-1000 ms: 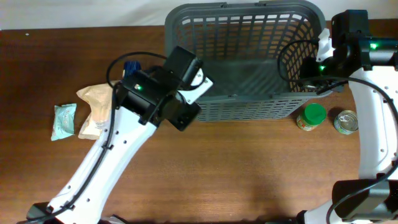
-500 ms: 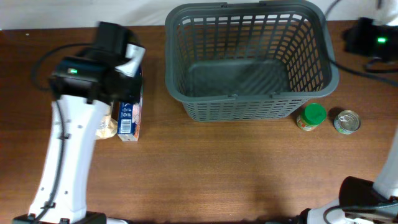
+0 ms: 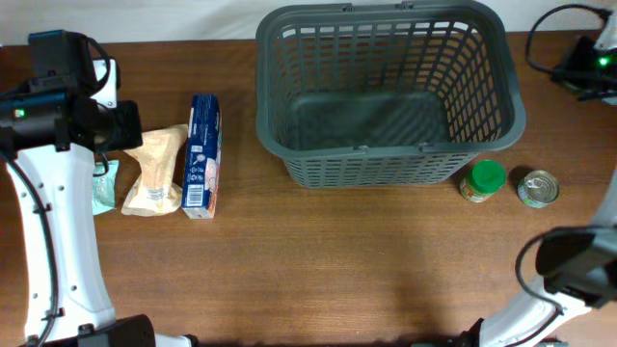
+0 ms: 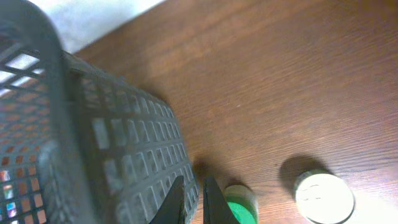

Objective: Pack container

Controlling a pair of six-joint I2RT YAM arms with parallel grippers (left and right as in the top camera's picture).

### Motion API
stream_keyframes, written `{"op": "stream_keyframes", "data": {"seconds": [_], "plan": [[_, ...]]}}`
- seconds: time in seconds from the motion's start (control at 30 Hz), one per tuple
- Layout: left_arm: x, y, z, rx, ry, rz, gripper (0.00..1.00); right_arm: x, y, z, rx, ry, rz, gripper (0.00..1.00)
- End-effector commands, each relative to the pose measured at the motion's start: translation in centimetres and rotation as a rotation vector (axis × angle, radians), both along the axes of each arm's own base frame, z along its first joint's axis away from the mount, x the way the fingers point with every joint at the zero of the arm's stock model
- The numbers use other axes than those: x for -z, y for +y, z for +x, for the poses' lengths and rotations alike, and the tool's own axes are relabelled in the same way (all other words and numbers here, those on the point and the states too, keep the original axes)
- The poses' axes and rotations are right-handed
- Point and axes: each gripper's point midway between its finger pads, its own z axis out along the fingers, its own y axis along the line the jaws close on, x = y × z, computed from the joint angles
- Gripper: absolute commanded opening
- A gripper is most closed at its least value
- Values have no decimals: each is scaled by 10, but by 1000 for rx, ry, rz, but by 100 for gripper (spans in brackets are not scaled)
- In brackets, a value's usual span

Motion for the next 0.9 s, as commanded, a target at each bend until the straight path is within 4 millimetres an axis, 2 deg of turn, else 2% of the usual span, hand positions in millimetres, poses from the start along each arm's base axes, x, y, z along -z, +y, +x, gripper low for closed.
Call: {"op": "stream_keyframes", "data": {"seconds": [0.0,0.2,0.47,0.87], "plan": [[3,0,6,-9,3,-23,36,10,23,11,-62,-3,84,4],[17,0,9,-8,48,-35,37,8,46,23,-128,-30,85,4],[23,0,10,-8,67,-37,37,5,94,37,-235,-57,71,4],[23,0,10,-8,67,-37,37,7,129,36,-306,-44,77,4]]}}
